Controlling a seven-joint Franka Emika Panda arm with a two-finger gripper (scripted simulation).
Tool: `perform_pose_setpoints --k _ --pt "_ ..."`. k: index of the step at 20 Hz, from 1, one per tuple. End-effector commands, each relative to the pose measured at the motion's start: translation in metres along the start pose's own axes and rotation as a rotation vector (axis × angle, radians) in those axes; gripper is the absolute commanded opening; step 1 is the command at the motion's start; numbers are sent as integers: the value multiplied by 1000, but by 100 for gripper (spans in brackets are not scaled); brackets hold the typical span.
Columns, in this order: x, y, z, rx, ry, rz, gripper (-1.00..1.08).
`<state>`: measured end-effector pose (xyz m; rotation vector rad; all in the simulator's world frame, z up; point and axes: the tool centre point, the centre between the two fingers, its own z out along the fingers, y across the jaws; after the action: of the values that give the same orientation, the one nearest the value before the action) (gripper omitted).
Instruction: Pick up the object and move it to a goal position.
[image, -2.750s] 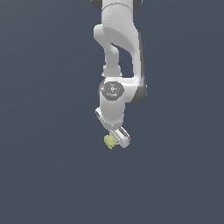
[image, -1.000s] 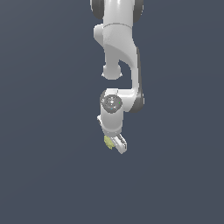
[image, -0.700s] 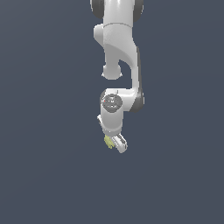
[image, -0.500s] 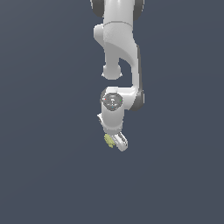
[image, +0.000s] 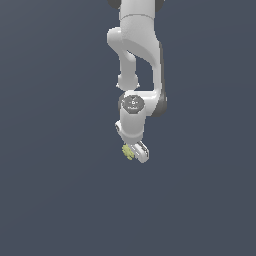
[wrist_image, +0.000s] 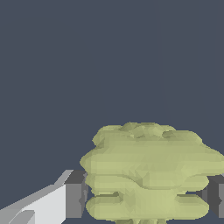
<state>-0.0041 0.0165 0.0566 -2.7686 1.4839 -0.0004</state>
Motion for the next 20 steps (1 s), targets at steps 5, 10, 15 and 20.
perform_pose_setpoints --k 5,10,15,20 --pt "-35 25 -15 0 0 0 -100" --pt "-65 46 -27 0 -1 -1 -100" --pt "-91 64 -38 0 -1 -1 -100" --pt "-110 76 -46 0 -1 -1 -100"
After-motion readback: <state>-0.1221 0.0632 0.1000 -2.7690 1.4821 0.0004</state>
